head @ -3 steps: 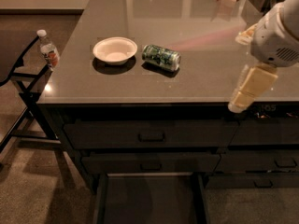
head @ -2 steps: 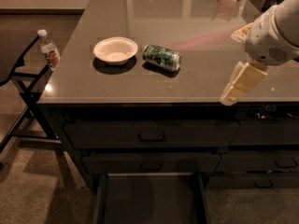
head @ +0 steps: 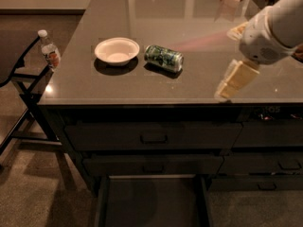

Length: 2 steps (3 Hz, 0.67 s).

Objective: Place green can into bottom drawer

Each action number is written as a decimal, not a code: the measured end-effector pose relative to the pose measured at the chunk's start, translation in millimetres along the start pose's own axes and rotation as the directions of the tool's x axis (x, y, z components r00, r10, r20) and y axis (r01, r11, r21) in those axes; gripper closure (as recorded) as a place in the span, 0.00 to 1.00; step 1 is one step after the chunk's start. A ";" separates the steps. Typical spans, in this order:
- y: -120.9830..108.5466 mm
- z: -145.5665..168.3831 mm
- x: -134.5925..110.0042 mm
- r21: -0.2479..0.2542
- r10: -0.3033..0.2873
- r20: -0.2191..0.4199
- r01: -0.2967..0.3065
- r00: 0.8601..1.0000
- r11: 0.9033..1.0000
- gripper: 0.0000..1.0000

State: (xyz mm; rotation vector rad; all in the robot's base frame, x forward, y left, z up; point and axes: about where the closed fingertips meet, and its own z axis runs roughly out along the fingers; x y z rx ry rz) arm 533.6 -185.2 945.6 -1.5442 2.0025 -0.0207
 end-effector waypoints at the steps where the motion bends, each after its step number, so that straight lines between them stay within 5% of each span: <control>1: -19.0 29.0 -15.9 -0.007 0.012 0.083 -0.011 0.996 1.000 0.00; 2: -35.6 59.4 -31.9 -0.049 0.041 0.161 -0.033 0.986 0.998 0.00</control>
Offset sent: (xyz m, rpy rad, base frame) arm 0.1030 0.0564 -0.0351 0.2764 0.0254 0.0755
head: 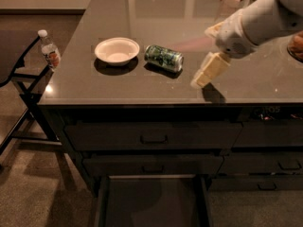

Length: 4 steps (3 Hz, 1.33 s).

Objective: Place green can into bottom drawer

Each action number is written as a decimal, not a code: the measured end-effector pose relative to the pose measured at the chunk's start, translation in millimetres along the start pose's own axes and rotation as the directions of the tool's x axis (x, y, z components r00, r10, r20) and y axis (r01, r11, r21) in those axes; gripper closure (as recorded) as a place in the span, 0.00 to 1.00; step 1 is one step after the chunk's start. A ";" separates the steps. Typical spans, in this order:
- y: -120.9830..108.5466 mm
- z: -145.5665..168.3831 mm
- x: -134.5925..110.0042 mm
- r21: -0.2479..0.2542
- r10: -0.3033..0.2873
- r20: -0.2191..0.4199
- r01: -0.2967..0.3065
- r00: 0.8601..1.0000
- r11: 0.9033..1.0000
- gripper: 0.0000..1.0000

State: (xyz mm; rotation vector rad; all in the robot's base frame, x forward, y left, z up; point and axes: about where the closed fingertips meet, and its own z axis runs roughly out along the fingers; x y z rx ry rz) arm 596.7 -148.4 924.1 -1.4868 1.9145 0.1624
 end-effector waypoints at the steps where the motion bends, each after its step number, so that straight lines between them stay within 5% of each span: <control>1: -12.9 24.9 -9.9 -0.044 0.023 0.057 -0.021 0.998 0.999 0.00; 4: -28.9 92.2 -44.9 -0.098 0.078 0.122 -0.066 0.989 0.993 0.00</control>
Offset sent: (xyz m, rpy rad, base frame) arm 0.0654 0.0575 -0.0168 0.1470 0.0366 0.0848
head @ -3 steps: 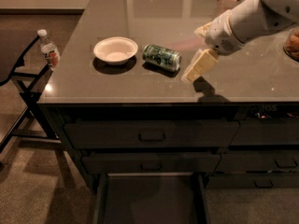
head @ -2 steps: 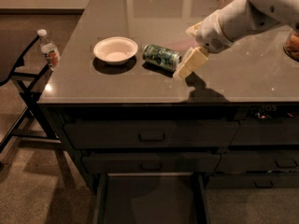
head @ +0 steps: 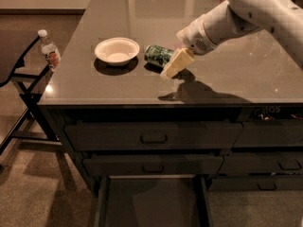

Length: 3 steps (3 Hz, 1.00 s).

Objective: Place green can into bottom drawer

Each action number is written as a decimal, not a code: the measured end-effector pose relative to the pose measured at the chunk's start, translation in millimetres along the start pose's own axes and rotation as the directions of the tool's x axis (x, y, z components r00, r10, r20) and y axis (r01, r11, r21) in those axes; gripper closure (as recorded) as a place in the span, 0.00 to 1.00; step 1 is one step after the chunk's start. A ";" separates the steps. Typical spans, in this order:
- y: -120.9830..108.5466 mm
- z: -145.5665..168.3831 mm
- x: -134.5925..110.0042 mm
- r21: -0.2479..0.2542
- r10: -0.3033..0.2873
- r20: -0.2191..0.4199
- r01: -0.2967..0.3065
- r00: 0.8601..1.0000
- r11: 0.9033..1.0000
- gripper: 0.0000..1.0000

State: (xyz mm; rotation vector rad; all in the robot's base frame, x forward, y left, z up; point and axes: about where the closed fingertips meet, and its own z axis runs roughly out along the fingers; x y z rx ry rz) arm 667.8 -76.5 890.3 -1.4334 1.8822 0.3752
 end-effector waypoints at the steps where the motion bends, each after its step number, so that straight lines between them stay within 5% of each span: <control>1: -5.6 24.4 -0.1 -0.002 0.040 -0.014 -0.040 0.999 0.999 0.00; 2: -8.0 42.9 1.7 -0.008 0.075 -0.037 -0.075 0.997 0.997 0.00; 3: -7.8 44.9 1.4 -0.009 0.080 -0.039 -0.081 0.996 0.997 0.16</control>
Offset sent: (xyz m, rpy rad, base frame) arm 0.0341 0.0306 -0.0437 -0.0154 0.1093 -0.0954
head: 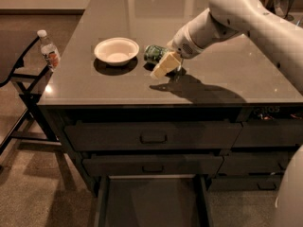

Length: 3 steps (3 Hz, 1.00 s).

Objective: Place green can into bottom drawer

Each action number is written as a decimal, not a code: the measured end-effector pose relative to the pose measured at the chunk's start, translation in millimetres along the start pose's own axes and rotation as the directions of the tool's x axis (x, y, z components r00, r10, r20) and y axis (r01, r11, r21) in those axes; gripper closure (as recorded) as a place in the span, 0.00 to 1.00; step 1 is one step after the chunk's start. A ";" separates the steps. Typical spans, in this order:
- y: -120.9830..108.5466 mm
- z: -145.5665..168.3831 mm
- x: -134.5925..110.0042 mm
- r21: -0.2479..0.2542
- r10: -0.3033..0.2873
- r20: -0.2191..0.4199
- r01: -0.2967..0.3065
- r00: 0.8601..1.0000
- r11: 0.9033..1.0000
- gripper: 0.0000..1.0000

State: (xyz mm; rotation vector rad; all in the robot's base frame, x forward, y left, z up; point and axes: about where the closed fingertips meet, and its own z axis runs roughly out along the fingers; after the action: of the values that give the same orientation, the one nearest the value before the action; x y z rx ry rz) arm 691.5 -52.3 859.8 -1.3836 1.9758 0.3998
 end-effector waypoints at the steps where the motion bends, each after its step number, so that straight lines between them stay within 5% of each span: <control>1: 0.0 0.0 0.0 0.000 0.000 0.000 0.000 1.000 1.000 0.39; 3: 0.1 0.1 0.0 0.000 0.000 0.000 0.000 1.000 1.000 0.86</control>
Offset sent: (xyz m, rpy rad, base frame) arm 0.0000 0.0000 0.0000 0.0000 0.0000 0.0000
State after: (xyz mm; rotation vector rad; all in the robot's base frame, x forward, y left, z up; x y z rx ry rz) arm 691.5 -52.3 859.7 -1.3840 1.9758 0.3999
